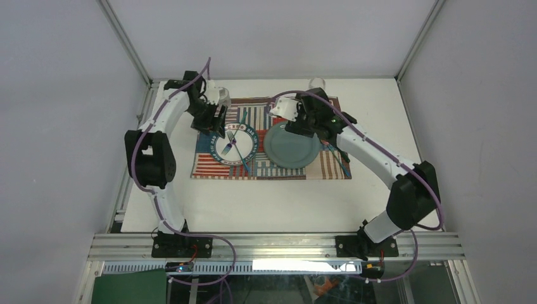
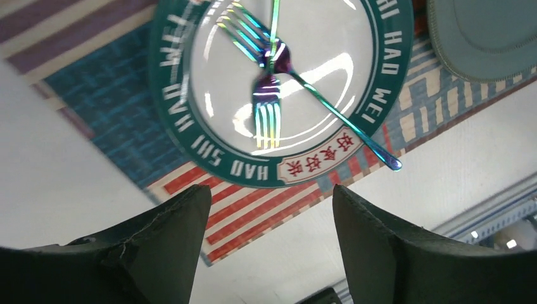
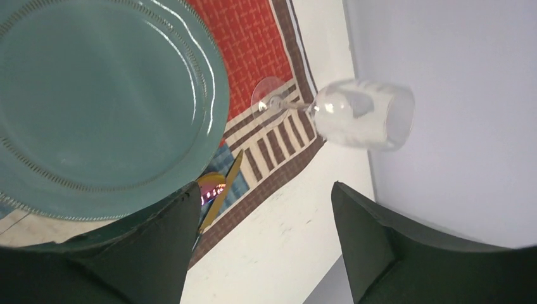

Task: Set the dinner table for one person
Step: Adjust the fork on the napkin.

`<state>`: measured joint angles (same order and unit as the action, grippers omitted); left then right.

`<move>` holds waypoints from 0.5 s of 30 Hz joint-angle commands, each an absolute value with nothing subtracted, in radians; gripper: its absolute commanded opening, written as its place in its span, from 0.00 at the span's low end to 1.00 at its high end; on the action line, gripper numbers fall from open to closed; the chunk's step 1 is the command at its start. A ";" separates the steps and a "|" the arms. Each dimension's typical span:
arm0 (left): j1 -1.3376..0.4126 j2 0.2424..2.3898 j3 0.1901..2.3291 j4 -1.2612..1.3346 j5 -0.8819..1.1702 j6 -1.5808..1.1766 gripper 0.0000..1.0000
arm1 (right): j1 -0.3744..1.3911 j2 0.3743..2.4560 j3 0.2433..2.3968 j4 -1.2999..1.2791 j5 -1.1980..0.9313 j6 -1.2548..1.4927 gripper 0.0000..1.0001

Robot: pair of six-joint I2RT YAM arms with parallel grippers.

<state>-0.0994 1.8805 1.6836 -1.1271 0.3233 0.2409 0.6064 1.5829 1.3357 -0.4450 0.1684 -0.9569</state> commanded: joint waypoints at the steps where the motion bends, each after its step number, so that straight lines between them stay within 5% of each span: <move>1: -0.215 1.957 1.794 -1.252 0.388 0.201 0.71 | 0.606 1.459 1.250 -0.372 0.192 -0.840 0.79; 15: -0.367 2.059 1.800 -1.204 0.298 0.176 0.70 | 0.574 1.359 1.173 -0.397 0.215 -0.808 0.79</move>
